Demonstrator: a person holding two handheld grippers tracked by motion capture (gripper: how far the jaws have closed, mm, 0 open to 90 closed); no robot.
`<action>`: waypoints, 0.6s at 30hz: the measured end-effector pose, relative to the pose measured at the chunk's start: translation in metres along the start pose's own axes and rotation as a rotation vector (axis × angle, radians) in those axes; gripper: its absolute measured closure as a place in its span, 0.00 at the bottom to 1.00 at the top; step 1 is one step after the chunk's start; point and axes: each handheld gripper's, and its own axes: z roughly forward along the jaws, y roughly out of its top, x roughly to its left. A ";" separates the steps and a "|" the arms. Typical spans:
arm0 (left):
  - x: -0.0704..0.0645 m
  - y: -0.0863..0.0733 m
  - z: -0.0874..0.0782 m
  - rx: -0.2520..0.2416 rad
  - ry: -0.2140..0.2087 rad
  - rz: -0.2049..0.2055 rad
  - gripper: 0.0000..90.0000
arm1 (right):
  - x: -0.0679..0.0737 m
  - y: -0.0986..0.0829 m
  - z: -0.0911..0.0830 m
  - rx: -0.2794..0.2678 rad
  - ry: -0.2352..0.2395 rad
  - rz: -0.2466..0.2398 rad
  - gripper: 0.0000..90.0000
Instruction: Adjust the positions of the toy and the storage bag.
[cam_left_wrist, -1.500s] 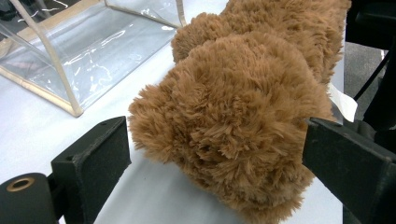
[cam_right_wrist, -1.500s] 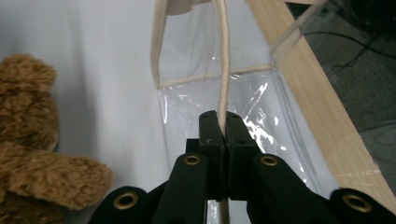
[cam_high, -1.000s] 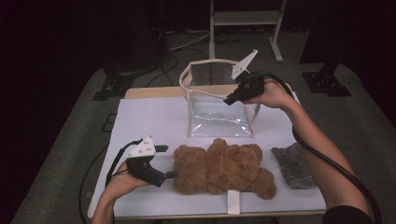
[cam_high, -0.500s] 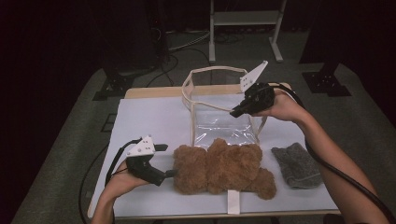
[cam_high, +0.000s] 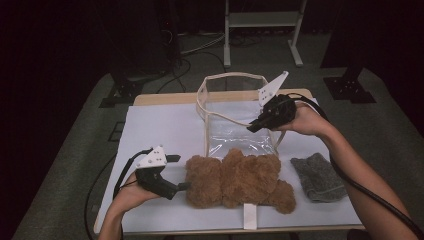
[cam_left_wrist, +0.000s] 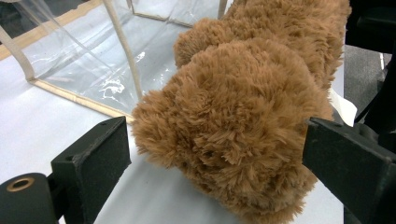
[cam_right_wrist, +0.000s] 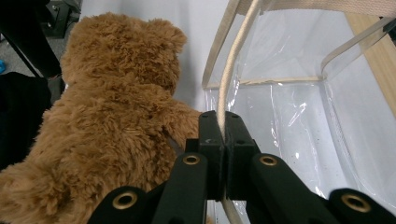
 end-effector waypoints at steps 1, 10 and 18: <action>0.000 0.000 0.000 -0.001 0.001 -0.003 0.07 | 0.000 0.000 0.000 0.001 0.001 -0.001 0.97; -0.001 0.000 0.000 0.002 0.000 0.004 0.07 | 0.004 0.001 -0.002 0.004 0.002 -0.001 0.96; 0.001 -0.001 0.000 0.003 -0.003 -0.007 0.07 | -0.002 0.000 -0.007 -0.023 -0.020 0.061 0.69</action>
